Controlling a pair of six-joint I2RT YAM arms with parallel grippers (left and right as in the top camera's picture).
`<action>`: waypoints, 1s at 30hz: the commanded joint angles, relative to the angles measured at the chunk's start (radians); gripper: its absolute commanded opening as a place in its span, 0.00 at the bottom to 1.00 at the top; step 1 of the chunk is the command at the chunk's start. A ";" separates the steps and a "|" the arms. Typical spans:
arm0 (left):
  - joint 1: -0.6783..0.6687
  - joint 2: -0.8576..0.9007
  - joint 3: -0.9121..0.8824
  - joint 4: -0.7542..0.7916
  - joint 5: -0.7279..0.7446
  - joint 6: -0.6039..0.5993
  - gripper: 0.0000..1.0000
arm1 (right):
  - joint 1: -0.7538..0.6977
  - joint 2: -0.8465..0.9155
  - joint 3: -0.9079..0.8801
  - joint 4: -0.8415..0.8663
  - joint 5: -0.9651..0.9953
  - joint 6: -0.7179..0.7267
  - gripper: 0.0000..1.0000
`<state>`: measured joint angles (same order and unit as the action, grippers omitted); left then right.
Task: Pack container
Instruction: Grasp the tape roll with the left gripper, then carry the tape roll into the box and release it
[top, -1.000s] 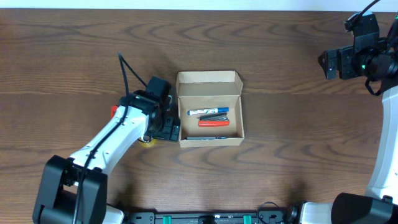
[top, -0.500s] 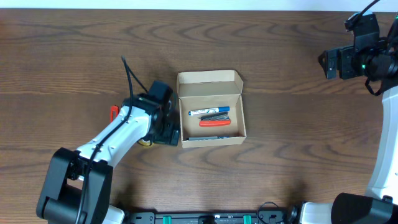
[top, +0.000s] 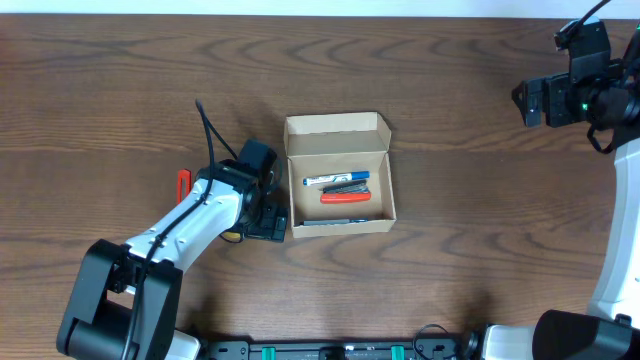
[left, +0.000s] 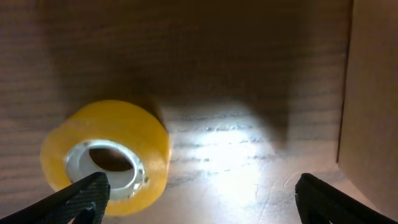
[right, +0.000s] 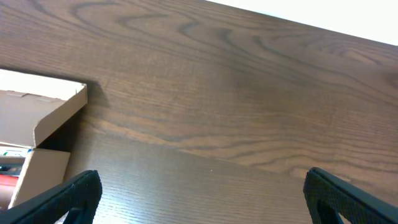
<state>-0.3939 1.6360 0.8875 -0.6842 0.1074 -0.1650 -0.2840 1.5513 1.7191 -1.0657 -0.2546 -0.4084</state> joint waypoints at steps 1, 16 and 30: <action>0.000 0.022 -0.036 0.020 0.024 -0.016 0.96 | -0.002 0.003 -0.002 -0.002 -0.013 0.011 0.99; 0.001 0.026 -0.040 0.060 0.014 -0.014 0.34 | -0.002 0.003 -0.002 -0.002 -0.015 0.011 0.99; 0.001 -0.038 0.110 -0.034 -0.024 0.032 0.06 | -0.003 0.003 -0.002 -0.003 -0.015 0.011 0.99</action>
<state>-0.3939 1.6436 0.8989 -0.6903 0.1177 -0.1776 -0.2840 1.5513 1.7191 -1.0664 -0.2554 -0.4084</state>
